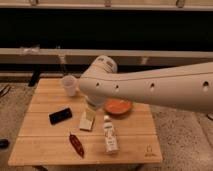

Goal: Drag the ceramic bowl in a circle

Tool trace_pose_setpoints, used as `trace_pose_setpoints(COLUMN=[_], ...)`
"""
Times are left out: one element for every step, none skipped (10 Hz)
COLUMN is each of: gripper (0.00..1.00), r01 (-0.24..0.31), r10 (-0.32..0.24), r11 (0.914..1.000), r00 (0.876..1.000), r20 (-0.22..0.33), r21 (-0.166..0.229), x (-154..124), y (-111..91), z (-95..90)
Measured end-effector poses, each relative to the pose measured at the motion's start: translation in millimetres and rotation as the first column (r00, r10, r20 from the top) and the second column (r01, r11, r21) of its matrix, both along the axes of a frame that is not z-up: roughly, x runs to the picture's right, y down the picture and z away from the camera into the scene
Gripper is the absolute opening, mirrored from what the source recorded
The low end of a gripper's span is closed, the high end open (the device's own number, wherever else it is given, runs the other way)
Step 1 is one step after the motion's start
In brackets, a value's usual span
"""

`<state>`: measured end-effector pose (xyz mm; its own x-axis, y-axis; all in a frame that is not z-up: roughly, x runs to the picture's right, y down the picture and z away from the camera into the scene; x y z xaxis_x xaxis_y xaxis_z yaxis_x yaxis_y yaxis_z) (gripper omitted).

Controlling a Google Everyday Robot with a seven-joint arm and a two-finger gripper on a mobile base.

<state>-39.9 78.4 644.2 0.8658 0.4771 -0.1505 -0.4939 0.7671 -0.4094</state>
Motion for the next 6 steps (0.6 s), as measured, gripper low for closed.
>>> trace_pose_setpoints(gripper=[0.8,0.8,0.8,0.8,0.8,0.8], r01=[0.0,0.0,0.0,0.003,0.016,0.022], r10=[0.0,0.0,0.0,-0.003,-0.016,-0.021], r11=[1.0,1.0,1.0,1.0,0.9998,0.9996], r00=[1.0,1.0,1.0,1.0,1.0,0.999], r20=[0.0,0.0,-0.001,0.0,-0.017,-0.028], r21=[0.0,0.0,-0.001,0.003,0.011,0.018], x=[0.0,0.0,0.2,1.7,13.1,21.3], y=[0.0,0.1,0.4,-4.4,-14.6,-22.1], z=[0.0,0.1,0.2,3.1,13.2,23.6])
